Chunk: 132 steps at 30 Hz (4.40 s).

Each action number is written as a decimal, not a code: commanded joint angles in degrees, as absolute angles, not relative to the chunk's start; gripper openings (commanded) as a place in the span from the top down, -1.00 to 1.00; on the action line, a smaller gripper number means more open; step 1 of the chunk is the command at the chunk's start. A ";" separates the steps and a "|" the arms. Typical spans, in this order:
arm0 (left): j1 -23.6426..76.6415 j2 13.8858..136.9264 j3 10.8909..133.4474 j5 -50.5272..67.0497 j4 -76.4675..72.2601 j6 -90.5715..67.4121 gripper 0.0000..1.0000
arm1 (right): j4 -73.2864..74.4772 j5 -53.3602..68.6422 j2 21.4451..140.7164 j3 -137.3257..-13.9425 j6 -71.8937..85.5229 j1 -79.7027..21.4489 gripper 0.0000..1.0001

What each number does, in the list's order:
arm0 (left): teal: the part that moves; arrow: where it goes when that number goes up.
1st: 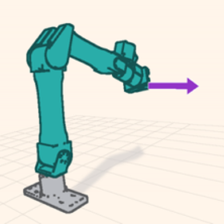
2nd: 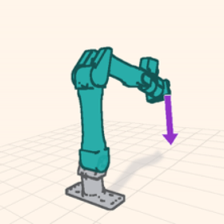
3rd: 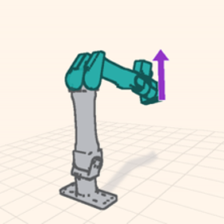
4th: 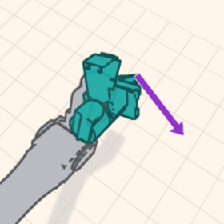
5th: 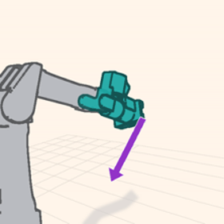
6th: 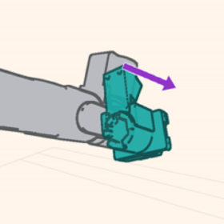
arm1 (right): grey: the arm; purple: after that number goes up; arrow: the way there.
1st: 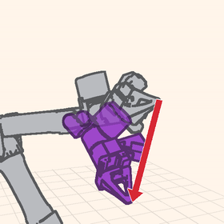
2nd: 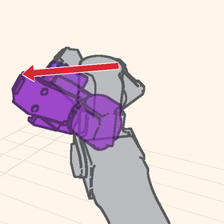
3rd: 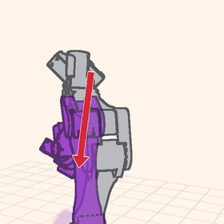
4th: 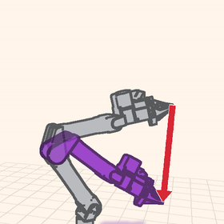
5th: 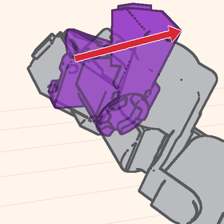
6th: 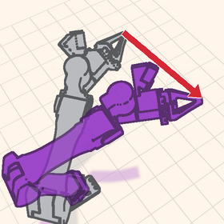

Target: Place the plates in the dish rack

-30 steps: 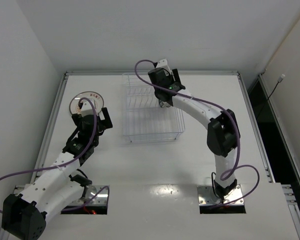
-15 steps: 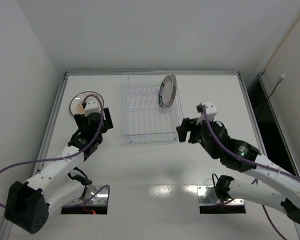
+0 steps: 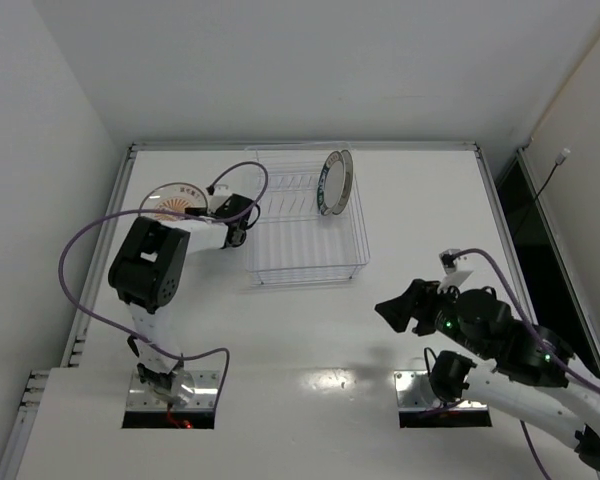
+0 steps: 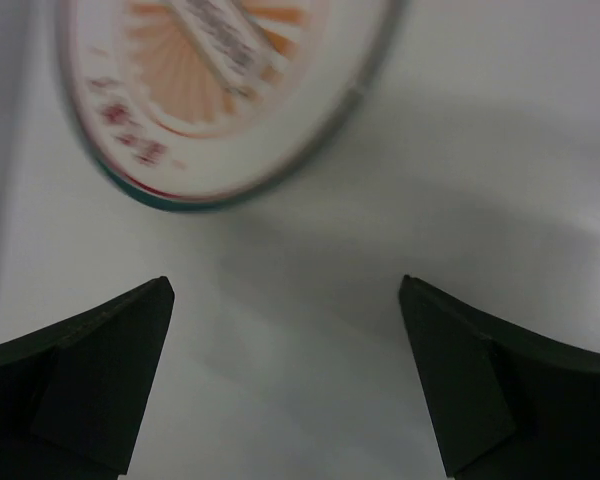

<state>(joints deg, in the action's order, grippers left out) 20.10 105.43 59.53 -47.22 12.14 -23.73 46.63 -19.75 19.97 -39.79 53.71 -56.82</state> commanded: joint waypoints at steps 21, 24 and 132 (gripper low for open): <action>11.77 122.52 74.98 -40.35 13.89 -9.93 1.00 | 55.36 -18.98 12.48 -49.21 57.92 -55.38 -0.35; 12.30 122.52 74.44 -40.34 13.89 -10.46 1.00 | 57.39 -18.98 12.48 -50.10 57.92 -54.67 -0.35; 51.06 32.60 38.23 -36.92 18.63 -18.28 -1.00 | 50.27 -1.76 15.02 -36.12 43.95 -40.78 -0.67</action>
